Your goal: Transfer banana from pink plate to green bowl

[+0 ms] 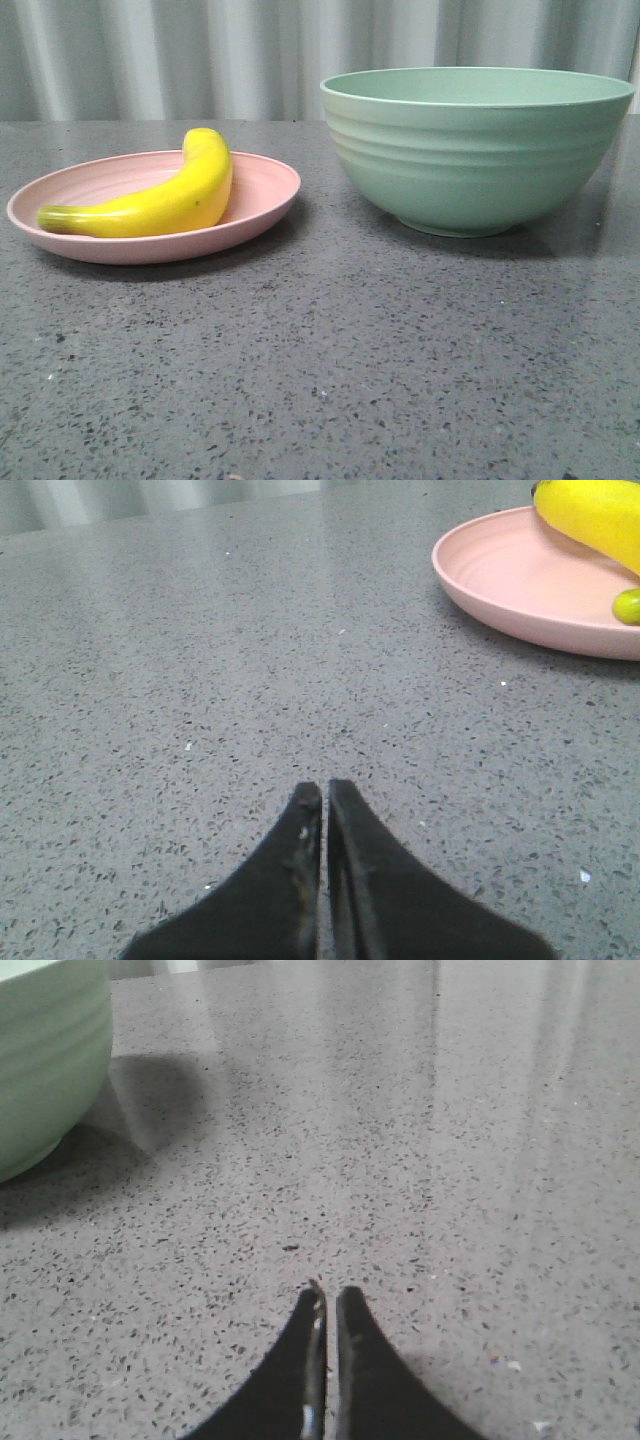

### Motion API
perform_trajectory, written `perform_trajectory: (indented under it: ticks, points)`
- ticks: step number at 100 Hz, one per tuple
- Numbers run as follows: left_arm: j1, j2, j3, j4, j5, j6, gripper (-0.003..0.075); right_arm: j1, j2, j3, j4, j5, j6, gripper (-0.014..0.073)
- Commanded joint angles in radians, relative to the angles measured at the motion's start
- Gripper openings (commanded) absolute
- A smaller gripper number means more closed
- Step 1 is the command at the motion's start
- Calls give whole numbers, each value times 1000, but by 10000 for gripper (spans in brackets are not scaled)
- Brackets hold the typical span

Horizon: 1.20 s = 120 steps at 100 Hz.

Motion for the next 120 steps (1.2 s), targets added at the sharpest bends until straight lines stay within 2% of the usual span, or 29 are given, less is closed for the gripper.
perform_trajectory:
  ticks: [1,32,66,120]
  points:
    - [-5,-28,8,-8,-87,-2,-20,-4,-19,23,-11,-17,-2,-69]
    - [-5,-28,8,-8,-208,-2,-20,-4,-19,23,-7,-68,-2,-69]
    - [-5,-28,8,-8,-227,-2,-20,-4,-19,23,11,-237,-2,-69]
    - [-5,-28,8,19,-231,-2,-20,-4,-19,23,11,-279,-2,-69]
